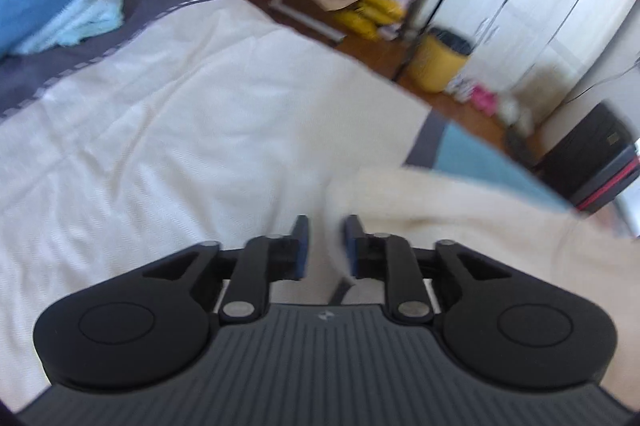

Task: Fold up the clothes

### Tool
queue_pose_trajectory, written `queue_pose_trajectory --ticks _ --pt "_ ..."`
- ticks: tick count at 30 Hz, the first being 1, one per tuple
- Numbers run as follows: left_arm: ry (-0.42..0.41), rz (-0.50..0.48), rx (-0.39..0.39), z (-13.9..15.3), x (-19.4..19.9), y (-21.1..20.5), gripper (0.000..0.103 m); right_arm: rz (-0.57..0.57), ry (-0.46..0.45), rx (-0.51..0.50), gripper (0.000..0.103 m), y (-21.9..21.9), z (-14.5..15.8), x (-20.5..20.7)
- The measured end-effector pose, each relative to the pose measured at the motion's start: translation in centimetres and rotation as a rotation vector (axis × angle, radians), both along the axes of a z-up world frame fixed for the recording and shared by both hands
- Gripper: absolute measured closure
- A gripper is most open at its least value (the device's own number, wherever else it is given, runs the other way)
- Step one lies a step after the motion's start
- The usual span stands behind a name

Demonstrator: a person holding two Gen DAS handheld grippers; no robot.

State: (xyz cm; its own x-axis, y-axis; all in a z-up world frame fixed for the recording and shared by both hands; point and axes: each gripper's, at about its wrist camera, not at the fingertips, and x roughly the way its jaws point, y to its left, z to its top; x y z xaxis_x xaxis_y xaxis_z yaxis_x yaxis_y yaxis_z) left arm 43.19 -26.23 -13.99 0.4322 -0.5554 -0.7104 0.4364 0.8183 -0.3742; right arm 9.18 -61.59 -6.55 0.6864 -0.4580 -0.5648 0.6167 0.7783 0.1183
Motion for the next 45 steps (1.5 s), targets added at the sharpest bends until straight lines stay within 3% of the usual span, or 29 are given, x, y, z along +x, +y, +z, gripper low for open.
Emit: queue_pose_trajectory --ticks 2,5,8,9,10,12,15,16,18,19,20,21,22,23,25,27,28,30,31,32,33,35,37,39,41,43,45 --pt "0.027 -0.018 -0.049 -0.2 0.3 0.1 0.08 -0.07 -0.03 0.039 0.097 -1.6 -1.5 0.3" --pt "0.079 -0.036 -0.104 -0.9 0.8 -0.1 0.066 -0.111 -0.02 0.148 0.093 -2.8 -3.4 1.9" --pt "0.145 -0.034 -0.133 -2.1 1.2 -0.6 0.059 -0.112 -0.101 0.314 0.078 -4.3 -4.2 1.2" --pt "0.159 -0.059 -0.114 -2.4 1.3 -1.2 0.058 -0.113 -0.113 0.362 0.06 -4.6 -4.6 1.0" --pt "0.172 -0.086 -0.092 -2.6 1.5 -1.8 0.058 -0.115 -0.123 0.409 0.049 -4.9 -5.0 0.7" --pt "0.161 -0.126 -0.024 -2.9 1.6 -3.3 0.046 -0.136 -0.117 0.474 0.045 -5.2 -5.9 0.2" --pt "0.173 -0.096 0.005 -3.3 2.0 -5.0 0.04 -0.136 -0.089 0.564 0.039 -5.5 -7.0 -0.2" --pt "0.156 -0.072 0.011 -3.2 2.0 -5.5 0.042 -0.12 -0.092 0.593 0.036 -5.7 -7.5 -0.1" --pt "0.053 -0.058 0.089 -2.6 1.2 -7.1 0.093 -0.071 -0.133 0.649 0.031 -6.0 -8.6 0.3" --pt "-0.022 -0.078 0.136 -2.0 0.3 -8.0 0.094 -0.042 -0.177 0.688 0.031 -6.1 -9.2 0.4" --pt "-0.099 -0.101 0.183 -1.3 -0.7 -8.9 0.094 -0.012 -0.188 0.679 0.034 -5.9 -9.4 0.9" --pt "-0.181 -0.118 0.2 -0.2 -1.9 -9.3 0.094 0.016 -0.185 0.644 0.07 -5.6 -9.3 1.4" --pt "-0.263 -0.135 0.213 0.9 -3.2 -9.7 0.094 0.045 -0.181 0.609 0.086 -5.2 -9.3 1.9" --pt "-0.318 -0.118 0.157 2.6 -4.0 -9.0 0.094 0.064 -0.139 0.435 0.087 -3.3 -7.9 2.5" --pt "-0.425 -0.08 -0.004 6.0 -5.4 -6.9 0.094 0.092 -0.018 -0.036 0.089 1.7 -3.7 3.7" --pt "-0.557 -0.035 -0.094 9.1 -6.4 -5.3 0.094 0.081 -0.008 -0.285 0.089 5.1 -0.4 4.5" --pt "-0.58 -0.031 -0.117 10.0 -6.3 -4.9 0.094 0.062 -0.029 -0.334 0.089 5.6 0.8 4.7" --pt "-0.572 0.005 -0.07 9.9 -4.7 -5.4 0.091 0.013 -0.076 -0.304 0.086 4.3 1.8 5.1" --pt "-0.567 0.024 -0.045 9.8 -3.9 -5.7 0.086 -0.012 -0.095 -0.26 0.078 3.2 1.4 5.3" --pt "-0.568 0.053 0.067 8.9 -3.0 -6.9 0.069 -0.038 -0.091 -0.235 0.068 2.4 0.6 5.5" --pt "-0.568 0.067 0.204 7.7 -2.2 -8.3 0.048 -0.071 -0.045 -0.256 0.046 2.2 -0.5 5.8" --pt "-0.547 0.022 0.412 5.4 -1.1 -10.7 0.047 -0.141 0.084 -0.324 0.043 2.1 -2.7 6.3" --pt "-0.52 -0.027 0.411 4.5 -1.3 -10.1 0.047 -0.195 0.2 -0.346 0.041 1.7 -4.3 6.1" --pt "-0.424 -0.059 0.299 4.2 -1.5 -8.2 0.038 -0.22 0.181 -0.219 0.041 -0.2 -4.6 4.6" --pt "-0.324 -0.089 0.182 3.9 -1.8 -6.2 0.036 -0.24 0.064 0.002 0.041 -2.3 -4.7 1.8" --pt "-0.234 -0.122 0.155 2.9 -1.7 -5.4 0.036 -0.222 -0.063 0.254 0.041 -4.3 -5.4 -0.6" --pt "-0.211 -0.153 0.261 1.1 -3.0 -5.4 0.035 -0.161 -0.159 0.435 0.04 -5.2 -6.5 -1.4"
